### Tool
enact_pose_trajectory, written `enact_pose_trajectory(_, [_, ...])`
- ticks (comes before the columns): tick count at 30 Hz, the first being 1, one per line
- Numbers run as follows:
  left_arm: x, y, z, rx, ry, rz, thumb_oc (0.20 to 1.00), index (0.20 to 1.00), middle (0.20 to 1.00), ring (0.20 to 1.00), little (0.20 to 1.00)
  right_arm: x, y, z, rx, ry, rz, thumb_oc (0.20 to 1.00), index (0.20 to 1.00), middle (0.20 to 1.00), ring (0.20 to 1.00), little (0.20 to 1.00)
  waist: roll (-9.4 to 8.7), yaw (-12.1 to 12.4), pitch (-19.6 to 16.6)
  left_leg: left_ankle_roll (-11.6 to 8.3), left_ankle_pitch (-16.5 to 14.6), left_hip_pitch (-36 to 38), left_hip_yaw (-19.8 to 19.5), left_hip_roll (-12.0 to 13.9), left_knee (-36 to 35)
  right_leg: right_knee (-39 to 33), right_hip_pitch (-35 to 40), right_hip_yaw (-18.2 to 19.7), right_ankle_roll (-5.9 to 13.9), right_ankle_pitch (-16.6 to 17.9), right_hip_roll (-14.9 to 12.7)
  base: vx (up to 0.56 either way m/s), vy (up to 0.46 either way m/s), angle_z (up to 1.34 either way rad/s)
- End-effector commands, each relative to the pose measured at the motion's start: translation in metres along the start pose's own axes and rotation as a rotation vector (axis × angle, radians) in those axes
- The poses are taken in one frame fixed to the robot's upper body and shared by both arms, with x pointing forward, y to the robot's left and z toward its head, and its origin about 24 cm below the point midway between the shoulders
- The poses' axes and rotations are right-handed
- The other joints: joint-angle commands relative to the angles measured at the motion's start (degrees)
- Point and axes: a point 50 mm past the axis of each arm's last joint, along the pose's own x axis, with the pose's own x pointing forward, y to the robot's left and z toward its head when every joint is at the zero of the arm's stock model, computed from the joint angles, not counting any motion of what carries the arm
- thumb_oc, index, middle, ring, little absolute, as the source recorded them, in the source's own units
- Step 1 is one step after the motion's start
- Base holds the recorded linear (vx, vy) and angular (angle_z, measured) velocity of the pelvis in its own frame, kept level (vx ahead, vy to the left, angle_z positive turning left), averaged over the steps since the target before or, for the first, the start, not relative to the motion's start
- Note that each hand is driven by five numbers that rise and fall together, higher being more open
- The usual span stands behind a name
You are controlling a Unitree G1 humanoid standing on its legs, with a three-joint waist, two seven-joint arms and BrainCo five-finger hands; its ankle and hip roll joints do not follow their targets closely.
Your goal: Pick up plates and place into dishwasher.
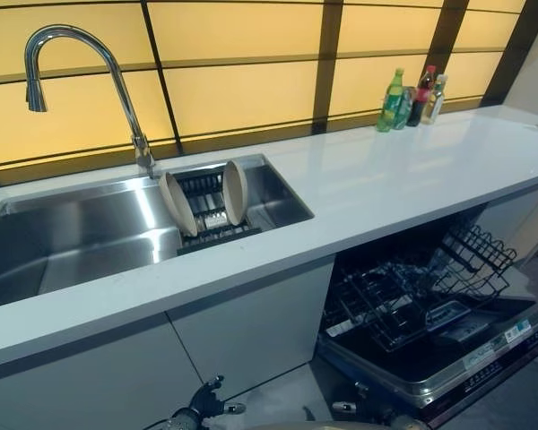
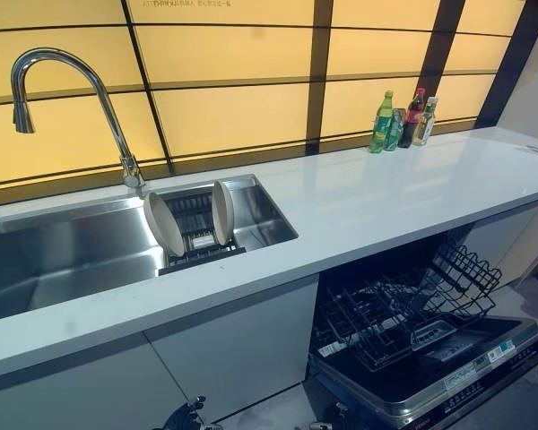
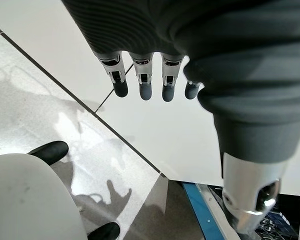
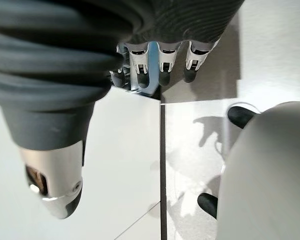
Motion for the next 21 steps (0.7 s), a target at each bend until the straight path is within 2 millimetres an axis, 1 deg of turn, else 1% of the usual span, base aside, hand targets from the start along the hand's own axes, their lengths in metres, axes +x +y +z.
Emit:
enact_pose_trajectory(1, [0.011, 0.003, 0.047, 0.052, -0.178, -0.002, 1.0, 1.0, 1.0, 1.0, 1.0, 0.011, 0.001, 0.053, -0.061, -0.199, 0.013, 1.0, 1.0, 1.0, 1.0, 1.0, -1.43, -0.3, 5.4, 7.15, -4.7, 0.7, 0.0, -8.7, 0.8, 1.1, 2.0, -0.5, 1.6, -3.8, 0.7, 0.0, 0.0, 0.0])
enact_pose_trajectory(3, [0.01, 0.004, 0.051, 0.067, -0.221, 0.017, 1.0, 1.0, 1.0, 1.0, 1.0, 0.012, 0.001, 0.053, -0.067, -0.196, 0.013, 1.0, 1.0, 1.0, 1.0, 1.0, -1.36, -0.3, 5.5, 7.2, -4.7, 0.8, -0.1, -8.7, 0.7, 1.1, 2.2, -0.5, 1.56, -3.8, 0.7, 0.03, 0.004, 0.01])
enact_pose_trajectory(7, [0.01, 0.002, 0.058, 0.132, -0.274, -0.023, 1.0, 1.0, 1.0, 1.0, 1.0, 0.011, 0.0, 0.055, -0.083, -0.219, 0.023, 1.0, 1.0, 1.0, 1.0, 1.0, -1.16, -0.2, 5.5, 7.21, -4.7, 0.9, -0.2, -8.8, 0.7, 1.1, 2.4, -0.7, 1.66, -3.9, 0.6, 0.0, 0.0, 0.0])
enact_pose_trajectory(9, [0.009, 0.002, 0.066, 0.19, -0.33, -0.048, 1.0, 1.0, 1.0, 1.0, 1.0, 0.01, -0.001, 0.059, -0.081, -0.242, 0.035, 1.0, 1.0, 1.0, 1.0, 1.0, -0.96, -0.3, 5.6, 7.11, -4.8, 1.2, -0.2, -8.8, 0.7, 1.1, 2.6, -0.8, 1.76, -3.9, 0.5, 0.0, 0.0, 0.0])
enact_pose_trajectory(12, [0.008, 0.005, 0.08, 0.219, -0.388, -0.104, 1.0, 1.0, 1.0, 1.0, 1.0, 0.009, -0.002, 0.068, -0.067, -0.285, 0.064, 1.0, 1.0, 1.0, 1.0, 1.0, -0.51, -0.6, 5.8, 7.0, -4.7, 1.4, -0.1, -8.7, 0.7, 1.2, 2.7, -0.8, 1.89, -3.9, 0.4, 0.0, 0.011, 0.0])
enact_pose_trajectory(14, [0.004, 0.014, 0.1, 0.189, -0.466, -0.187, 1.0, 1.0, 1.0, 1.0, 1.0, 0.007, -0.005, 0.077, -0.051, -0.309, 0.107, 1.0, 1.0, 1.0, 1.0, 1.0, 0.0, -1.0, 6.1, 6.93, -4.6, 1.5, 0.0, -8.7, 0.7, 1.3, 2.8, -0.6, 1.87, -4.0, 0.4, 0.0, 0.044, -0.01])
enact_pose_trajectory(16, [-0.006, 0.024, 0.123, 0.182, -0.57, -0.265, 1.0, 1.0, 1.0, 1.0, 1.0, 0.003, -0.008, 0.087, -0.074, -0.355, 0.127, 1.0, 1.0, 1.0, 1.0, 1.0, 0.51, -1.2, 6.3, 6.93, -4.5, 1.6, 0.1, -8.7, 0.6, 1.1, 2.8, -0.6, 1.94, -3.9, 0.3, -0.01, 0.042, 0.01])
enact_pose_trajectory(18, [-0.021, 0.037, 0.143, 0.229, -0.656, -0.318, 1.0, 1.0, 1.0, 1.0, 1.0, -0.003, -0.012, 0.094, -0.071, -0.376, 0.145, 1.0, 1.0, 1.0, 1.0, 1.0, 0.97, -1.3, 6.3, 6.92, -4.5, 1.5, 0.2, -8.7, 0.5, 1.0, 2.7, -0.7, 2.06, -3.9, 0.2, -0.01, 0.039, 0.02])
enact_pose_trajectory(21, [-0.053, 0.061, 0.174, 0.264, -0.794, -0.434, 1.0, 1.0, 1.0, 1.0, 1.0, -0.009, -0.017, 0.091, -0.104, -0.372, 0.142, 1.0, 1.0, 1.0, 1.0, 1.0, 1.65, -1.4, 6.4, 6.89, -4.3, 1.4, 0.3, -8.7, 0.5, 0.9, 2.7, -1.1, 2.34, -3.8, -0.2, 0.0, 0.044, 0.02])
